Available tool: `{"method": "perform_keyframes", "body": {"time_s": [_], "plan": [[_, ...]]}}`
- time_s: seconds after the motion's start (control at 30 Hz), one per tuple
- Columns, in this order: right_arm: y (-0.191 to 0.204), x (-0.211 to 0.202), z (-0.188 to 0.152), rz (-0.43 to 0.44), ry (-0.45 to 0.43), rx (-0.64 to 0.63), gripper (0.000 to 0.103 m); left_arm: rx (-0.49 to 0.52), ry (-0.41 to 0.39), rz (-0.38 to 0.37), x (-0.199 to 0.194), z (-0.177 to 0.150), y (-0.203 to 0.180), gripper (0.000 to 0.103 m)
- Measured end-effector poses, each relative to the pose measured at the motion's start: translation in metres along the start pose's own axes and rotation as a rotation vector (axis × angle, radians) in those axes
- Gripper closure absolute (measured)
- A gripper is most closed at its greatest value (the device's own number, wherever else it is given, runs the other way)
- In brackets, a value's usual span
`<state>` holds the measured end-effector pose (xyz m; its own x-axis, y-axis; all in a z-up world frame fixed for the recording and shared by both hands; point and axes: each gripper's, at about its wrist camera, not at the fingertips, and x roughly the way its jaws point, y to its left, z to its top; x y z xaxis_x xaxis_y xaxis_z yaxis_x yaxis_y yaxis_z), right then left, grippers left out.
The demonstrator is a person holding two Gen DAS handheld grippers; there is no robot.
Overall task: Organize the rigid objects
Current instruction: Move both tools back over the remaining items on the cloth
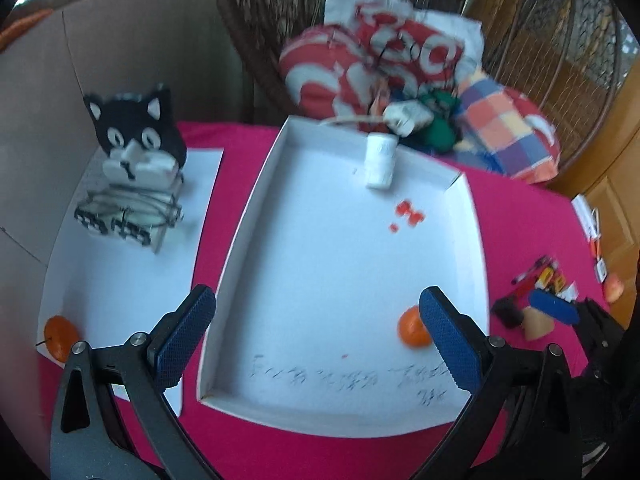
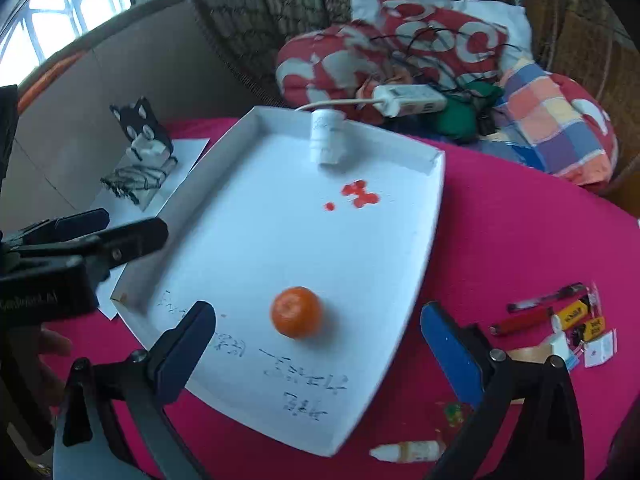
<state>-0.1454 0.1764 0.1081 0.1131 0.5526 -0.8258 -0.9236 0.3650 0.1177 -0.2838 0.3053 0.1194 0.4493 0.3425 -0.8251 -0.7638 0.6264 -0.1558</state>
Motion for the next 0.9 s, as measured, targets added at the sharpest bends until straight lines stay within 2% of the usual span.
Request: {"method": "perform_keyframes", "body": {"time_s": [0.17,0.23,0.43,0.57,0.73,0.87,0.9], "plan": [[-0.038,-0.032,-0.008,0.0,-0.069,0.087,0.0,0.038,0.001,-0.084,-0.006,-0.001,-0.033,0.0],[-0.058,-0.046,-0.011,-0.016,-0.1,0.118,0.0,0.057,0.04,-0.148,-0.003,-0.001,-0.054,0.0],[-0.136,-0.085,-0.034,-0.075,-0.157,0.269,0.0,0.17,0.118,-0.233,0.001,-0.009,-0.122,0.0],[-0.186,-0.101,-0.057,-0.12,-0.16,0.37,0.0,0.234,0.147,-0.257,0.008,-0.019,-0.166,0.001],[-0.243,-0.114,-0.09,-0.163,-0.14,0.494,0.0,0.258,0.203,-0.278,0.021,-0.03,-0.21,0.001],[-0.271,-0.119,-0.106,-0.177,-0.121,0.54,0.0,0.253,0.261,-0.28,0.037,-0.039,-0.244,0.013],[-0.277,-0.121,-0.109,-0.179,-0.118,0.541,0.0,0.25,0.268,-0.284,0.039,-0.041,-0.249,0.021]]}}
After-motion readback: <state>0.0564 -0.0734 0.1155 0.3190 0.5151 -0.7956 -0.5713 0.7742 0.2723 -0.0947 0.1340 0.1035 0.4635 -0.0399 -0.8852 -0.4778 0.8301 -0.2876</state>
